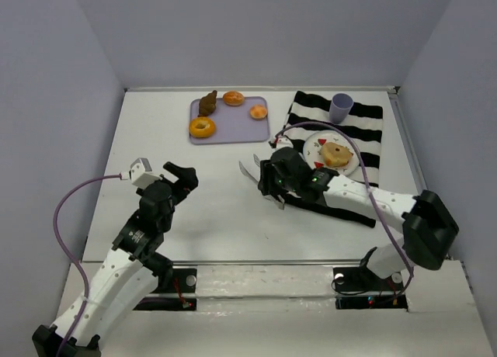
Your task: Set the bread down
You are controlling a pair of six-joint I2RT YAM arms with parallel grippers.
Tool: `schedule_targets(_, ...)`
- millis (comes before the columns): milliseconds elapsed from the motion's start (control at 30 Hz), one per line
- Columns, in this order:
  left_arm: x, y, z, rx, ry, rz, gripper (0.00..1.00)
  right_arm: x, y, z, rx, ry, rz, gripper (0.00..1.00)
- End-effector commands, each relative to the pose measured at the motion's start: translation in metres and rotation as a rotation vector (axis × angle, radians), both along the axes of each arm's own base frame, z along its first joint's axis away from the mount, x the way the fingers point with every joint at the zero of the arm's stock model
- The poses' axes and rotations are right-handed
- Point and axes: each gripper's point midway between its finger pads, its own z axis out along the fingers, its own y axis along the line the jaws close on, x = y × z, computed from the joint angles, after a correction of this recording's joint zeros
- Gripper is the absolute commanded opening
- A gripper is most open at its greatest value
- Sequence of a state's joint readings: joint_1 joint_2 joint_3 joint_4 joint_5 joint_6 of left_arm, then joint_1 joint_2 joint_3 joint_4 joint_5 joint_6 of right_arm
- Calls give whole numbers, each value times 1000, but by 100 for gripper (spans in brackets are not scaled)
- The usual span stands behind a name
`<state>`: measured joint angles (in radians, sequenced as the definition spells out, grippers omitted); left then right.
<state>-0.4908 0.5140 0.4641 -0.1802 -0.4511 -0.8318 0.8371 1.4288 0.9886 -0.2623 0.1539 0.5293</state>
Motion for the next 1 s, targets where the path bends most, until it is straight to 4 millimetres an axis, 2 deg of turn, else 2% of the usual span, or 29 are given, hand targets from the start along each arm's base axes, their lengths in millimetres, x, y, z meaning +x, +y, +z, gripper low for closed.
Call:
schedule_targets(0, 2, 5, 14, -10, -36, 29, 99, 39, 11, -1, -48, -103, -202, 53)
schedule_targets(100, 2, 5, 14, -9, -37, 31, 99, 41, 15, -16, -58, -93, -224, 54)
schedule_targets(133, 3, 4, 14, -13, -41, 31, 99, 37, 19, -27, -76, -81, -209, 54)
schedule_targets(267, 4, 2, 13, -13, -40, 25, 99, 28, 31, -49, -82, -35, -199, 58)
schedule_targets(367, 5, 2, 11, -9, -33, 23, 99, 20, 43, -60, -67, -4, -189, 60)
schedule_targets(467, 5, 2, 10, -10, -31, 22, 99, 14, 56, -59, -50, -5, -165, 61)
schedule_targets(567, 5, 1, 9, -10, -32, 19, 99, 5, 70, -67, -34, 25, -140, 64)
schedule_targets(733, 4, 2, 10, -12, -36, 19, 99, 7, 73, -62, 1, 32, -170, 72)
schedule_targets(767, 4, 2, 10, -13, -38, 20, 99, 6, 75, -59, 1, 23, -169, 81)
schedule_targets(867, 3, 2, 11, -13, -40, 20, 99, 9, 69, -48, 14, -4, -197, 100)
schedule_targets(967, 3, 3, 11, -9, -36, 19, 99, 14, 57, -32, 18, -52, -246, 100)
